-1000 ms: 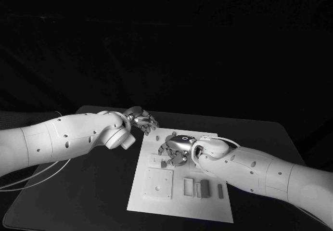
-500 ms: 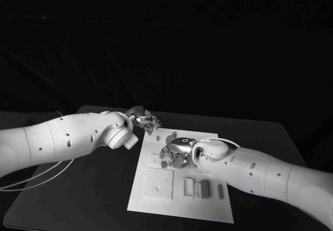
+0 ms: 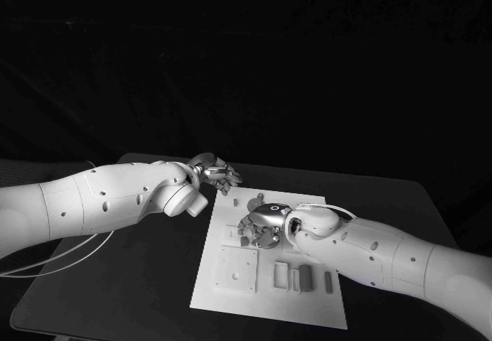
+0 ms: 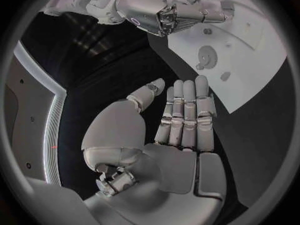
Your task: Assemble the parts on the task board
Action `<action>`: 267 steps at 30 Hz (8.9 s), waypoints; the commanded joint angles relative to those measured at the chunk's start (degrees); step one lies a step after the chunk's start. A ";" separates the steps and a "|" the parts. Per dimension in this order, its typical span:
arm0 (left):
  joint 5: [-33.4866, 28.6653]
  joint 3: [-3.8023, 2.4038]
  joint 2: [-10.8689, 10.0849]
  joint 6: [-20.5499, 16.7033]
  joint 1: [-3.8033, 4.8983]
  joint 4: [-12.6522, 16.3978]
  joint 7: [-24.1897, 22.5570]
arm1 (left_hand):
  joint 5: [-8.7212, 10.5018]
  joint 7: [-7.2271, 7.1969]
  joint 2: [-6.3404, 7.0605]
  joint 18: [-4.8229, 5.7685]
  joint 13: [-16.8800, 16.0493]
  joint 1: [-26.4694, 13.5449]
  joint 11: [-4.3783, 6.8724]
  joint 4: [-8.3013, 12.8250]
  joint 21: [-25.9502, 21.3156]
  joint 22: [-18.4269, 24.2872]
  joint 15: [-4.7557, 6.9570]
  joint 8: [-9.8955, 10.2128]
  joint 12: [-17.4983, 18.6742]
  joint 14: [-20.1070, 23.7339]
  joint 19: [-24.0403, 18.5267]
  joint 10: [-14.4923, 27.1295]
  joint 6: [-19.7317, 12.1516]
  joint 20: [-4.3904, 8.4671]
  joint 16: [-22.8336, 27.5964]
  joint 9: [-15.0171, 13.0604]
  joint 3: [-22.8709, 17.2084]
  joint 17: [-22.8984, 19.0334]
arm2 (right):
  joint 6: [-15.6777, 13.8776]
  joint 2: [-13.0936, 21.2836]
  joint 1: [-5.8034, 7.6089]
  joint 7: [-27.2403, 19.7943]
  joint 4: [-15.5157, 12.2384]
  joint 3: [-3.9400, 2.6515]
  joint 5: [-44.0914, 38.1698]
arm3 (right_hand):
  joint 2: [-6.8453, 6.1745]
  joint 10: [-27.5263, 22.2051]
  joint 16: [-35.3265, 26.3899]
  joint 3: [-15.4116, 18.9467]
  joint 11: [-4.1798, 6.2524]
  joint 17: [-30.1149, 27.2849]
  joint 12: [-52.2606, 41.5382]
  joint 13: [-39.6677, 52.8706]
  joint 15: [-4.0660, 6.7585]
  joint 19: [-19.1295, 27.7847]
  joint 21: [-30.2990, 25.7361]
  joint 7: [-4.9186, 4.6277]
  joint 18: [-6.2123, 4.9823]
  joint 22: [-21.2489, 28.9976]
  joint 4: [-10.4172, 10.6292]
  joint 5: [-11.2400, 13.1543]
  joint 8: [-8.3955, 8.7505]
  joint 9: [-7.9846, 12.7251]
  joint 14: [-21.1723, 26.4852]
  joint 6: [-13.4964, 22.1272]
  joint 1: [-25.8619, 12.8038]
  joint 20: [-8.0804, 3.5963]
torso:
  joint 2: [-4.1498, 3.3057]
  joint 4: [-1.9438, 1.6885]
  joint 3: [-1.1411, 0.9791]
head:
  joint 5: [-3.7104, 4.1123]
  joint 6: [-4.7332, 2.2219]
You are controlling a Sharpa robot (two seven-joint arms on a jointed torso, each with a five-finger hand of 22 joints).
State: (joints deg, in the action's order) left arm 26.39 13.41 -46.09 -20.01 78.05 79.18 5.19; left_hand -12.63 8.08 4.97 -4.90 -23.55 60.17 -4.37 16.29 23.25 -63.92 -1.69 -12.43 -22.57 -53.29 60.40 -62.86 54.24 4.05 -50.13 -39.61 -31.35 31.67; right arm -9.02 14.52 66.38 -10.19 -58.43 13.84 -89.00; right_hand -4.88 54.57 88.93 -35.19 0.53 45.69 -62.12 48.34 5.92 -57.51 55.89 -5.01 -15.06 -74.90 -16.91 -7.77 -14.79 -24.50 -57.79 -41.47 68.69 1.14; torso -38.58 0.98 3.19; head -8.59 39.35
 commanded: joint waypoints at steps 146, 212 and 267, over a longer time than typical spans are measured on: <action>-0.99 -0.09 0.16 0.55 1.69 0.45 -2.54 | 5.89 0.44 1.87 -0.73 2.08 -1.11 -0.17 0.20 -2.48 -0.09 -0.47 -0.35 0.98 0.36 0.21 -0.63 -0.58 -0.53 1.53 1.43 7.37 0.78 | -1.50 -1.25 -0.31 3.46 -0.21 0.23 -3.57 | -0.58 -0.57 1.04 6.65 -2.21 -0.16 -1.05 0.35 -1.70 0.37 -0.40 -2.95 0.06 -0.39 0.08 4.88 -3.98 -3.66 0.52 -8.51 0.50 0.10 | -1.40 -0.89 0.61 | -0.61 0.81; -2.84 0.04 -1.76 1.42 2.05 -1.06 -2.91 | 5.40 -0.07 0.17 -0.81 2.76 -6.02 0.06 -2.90 -3.24 -0.44 -0.37 -0.59 0.95 0.07 0.75 -1.28 0.74 -0.44 1.75 2.34 8.57 1.25 | -11.51 2.55 0.04 8.07 -2.24 -0.14 6.14 | 3.46 0.69 1.22 5.43 -1.08 -0.44 -1.10 -0.03 -0.70 -0.86 0.11 -1.71 0.06 -0.43 0.55 4.80 -4.91 -4.90 -0.61 -14.36 -6.12 -0.19 | -1.33 -0.70 0.42 | 0.24 -0.69; 2.59 0.16 0.68 14.57 0.66 2.05 9.46 | 8.92 0.80 2.09 -1.34 2.23 -15.00 0.33 -11.54 -3.31 -3.46 0.66 1.04 -0.35 -0.20 1.52 -0.46 -0.96 0.55 0.13 6.20 10.69 4.03 | -17.87 8.77 0.28 6.41 -9.62 -6.37 16.99 | 2.79 1.02 1.22 4.96 -0.94 -0.50 -1.08 -0.13 -0.53 -1.24 0.18 -1.59 0.06 -0.37 0.33 4.80 -4.63 -5.04 -0.92 -14.56 -6.66 -0.53 | -1.26 -0.61 0.43 | 1.17 -3.06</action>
State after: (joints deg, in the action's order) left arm 28.23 13.60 -45.53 -7.00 78.69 81.03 14.35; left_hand -3.94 8.99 7.16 -4.76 -21.26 45.45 -4.20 5.08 19.93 -67.32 -1.41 -11.14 -22.59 -53.43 61.65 -63.46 53.11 4.30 -49.88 -33.45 -20.62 35.65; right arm -26.48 23.34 66.66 -3.19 -67.94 7.51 -72.10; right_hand -1.97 55.21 90.04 -29.90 -0.51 45.26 -63.23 48.28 5.08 -58.37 55.90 -4.63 -14.44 -74.95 -16.52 -2.87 -19.23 -29.46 -58.63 -53.56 62.13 0.72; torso -39.85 0.37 3.56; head -7.48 36.19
